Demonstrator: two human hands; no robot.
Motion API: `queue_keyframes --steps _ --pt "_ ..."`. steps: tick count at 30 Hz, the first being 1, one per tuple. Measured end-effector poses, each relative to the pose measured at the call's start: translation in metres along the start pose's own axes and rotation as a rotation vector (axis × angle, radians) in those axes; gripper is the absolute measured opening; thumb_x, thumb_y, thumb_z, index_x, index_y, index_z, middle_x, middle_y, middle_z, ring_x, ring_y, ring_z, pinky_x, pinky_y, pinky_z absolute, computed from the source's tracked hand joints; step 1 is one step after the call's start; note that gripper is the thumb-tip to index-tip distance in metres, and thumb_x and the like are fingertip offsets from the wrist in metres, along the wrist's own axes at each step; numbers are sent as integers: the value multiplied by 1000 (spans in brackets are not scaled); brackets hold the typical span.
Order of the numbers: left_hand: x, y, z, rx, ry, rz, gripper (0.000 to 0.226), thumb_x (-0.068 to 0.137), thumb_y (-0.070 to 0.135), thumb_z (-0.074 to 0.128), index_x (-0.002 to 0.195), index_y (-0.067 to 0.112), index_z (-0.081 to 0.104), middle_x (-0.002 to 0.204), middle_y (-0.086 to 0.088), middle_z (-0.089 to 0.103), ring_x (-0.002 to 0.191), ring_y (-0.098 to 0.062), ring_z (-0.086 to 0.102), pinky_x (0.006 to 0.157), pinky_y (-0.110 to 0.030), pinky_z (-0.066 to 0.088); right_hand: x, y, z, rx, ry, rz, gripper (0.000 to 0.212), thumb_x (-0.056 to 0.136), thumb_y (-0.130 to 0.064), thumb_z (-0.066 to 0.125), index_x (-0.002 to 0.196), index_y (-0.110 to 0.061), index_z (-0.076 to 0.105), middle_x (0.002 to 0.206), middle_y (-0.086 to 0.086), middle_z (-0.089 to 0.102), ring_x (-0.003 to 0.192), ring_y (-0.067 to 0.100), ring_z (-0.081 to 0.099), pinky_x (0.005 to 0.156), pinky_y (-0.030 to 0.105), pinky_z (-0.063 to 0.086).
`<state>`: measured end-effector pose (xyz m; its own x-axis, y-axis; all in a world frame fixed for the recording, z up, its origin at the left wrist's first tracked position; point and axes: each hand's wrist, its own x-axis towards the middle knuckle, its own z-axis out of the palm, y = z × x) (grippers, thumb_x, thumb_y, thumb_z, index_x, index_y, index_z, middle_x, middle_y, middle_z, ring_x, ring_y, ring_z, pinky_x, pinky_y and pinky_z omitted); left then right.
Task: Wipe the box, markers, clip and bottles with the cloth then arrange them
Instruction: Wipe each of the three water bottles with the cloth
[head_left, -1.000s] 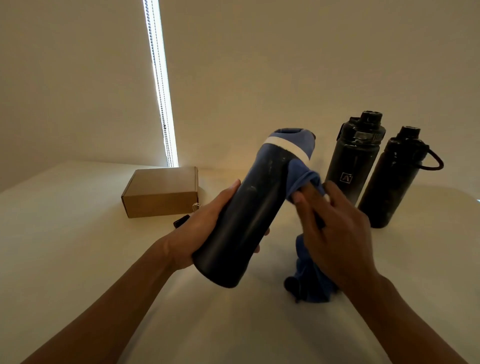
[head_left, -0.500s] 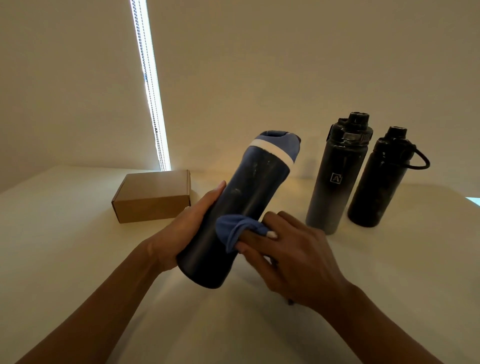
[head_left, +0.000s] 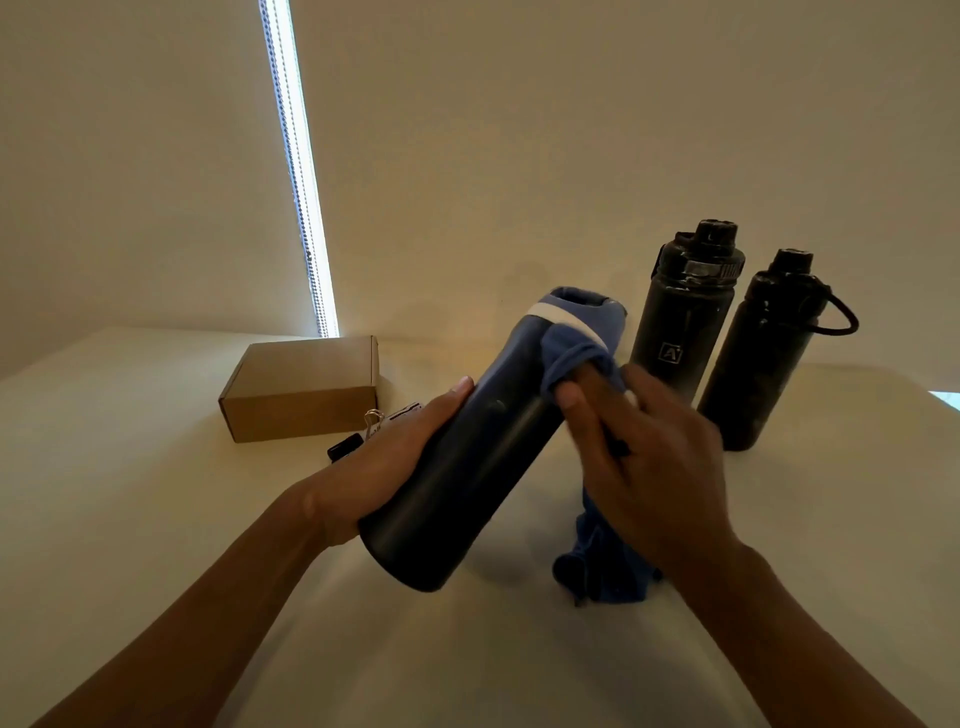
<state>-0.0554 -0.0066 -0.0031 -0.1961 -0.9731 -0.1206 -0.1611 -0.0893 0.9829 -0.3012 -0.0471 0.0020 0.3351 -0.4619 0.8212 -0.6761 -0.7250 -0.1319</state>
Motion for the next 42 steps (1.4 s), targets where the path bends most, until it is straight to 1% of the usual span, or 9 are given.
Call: queue_keyframes --steps 3,5,7,10,16,23,27,30,42 --pt "2 2 -1 -5 63 42 74 95 80 41 135 20 60 114 -17 75 103 -39 74 97 -51 58 -11 -22 11 -2 -137 -152 30 104 -46 40 120 -28 58 88 -11 50 77 -3 35 70 9 28" --pt "4 1 -1 22 111 61 59 100 68 35 130 25 62 104 -9 79 94 -30 77 84 -38 63 -20 -32 18 3 -233 -247 29 104 -47 41 126 -33 55 94 -9 57 79 0 42 69 15 37" --pt "4 2 -1 54 116 59 59 101 68 33 132 27 61 106 -10 79 96 -31 77 88 -41 63 -21 -32 20 -9 -231 -264 28 103 -46 43 125 -33 53 95 -8 60 78 4 48 68 20 42" --pt "2 1 -1 48 57 27 73 96 80 36 135 23 61 117 -16 75 105 -39 73 101 -54 55 -12 -14 14 3 -66 -145 28 100 -42 46 114 -22 60 87 -5 57 73 2 43 64 19 41" --pt "3 -2 7 177 65 79 55 99 71 27 124 40 65 105 0 76 95 -22 75 83 -30 56 4 10 -5 -3 46 83 35 107 -39 39 118 -18 64 81 -8 54 63 7 48 58 21 44" --pt "2 3 4 54 133 36 63 97 72 32 129 26 62 107 -9 78 97 -30 76 89 -42 61 -9 -17 11 58 -102 -66 32 105 -42 41 117 -22 62 81 -10 51 67 2 41 63 15 35" --pt "2 6 5 -7 276 63 53 99 64 35 121 25 63 93 0 80 85 -18 77 69 -24 60 -19 -42 15 72 -339 -228 26 104 -46 40 123 -34 53 91 -12 57 76 -3 35 66 16 35" --pt "2 10 9 -43 369 24 57 96 68 39 117 22 64 93 -5 78 85 -20 75 68 -27 59 -25 -60 15 35 -528 -296 34 104 -53 28 125 -44 52 98 -17 58 79 -1 43 64 17 40" --pt "4 18 18 -216 455 -14 63 93 72 46 125 21 65 108 -9 76 96 -26 74 75 -34 61 -24 -56 17 -60 -484 -509 27 93 -45 61 118 -39 51 93 -11 56 73 8 46 52 23 43"
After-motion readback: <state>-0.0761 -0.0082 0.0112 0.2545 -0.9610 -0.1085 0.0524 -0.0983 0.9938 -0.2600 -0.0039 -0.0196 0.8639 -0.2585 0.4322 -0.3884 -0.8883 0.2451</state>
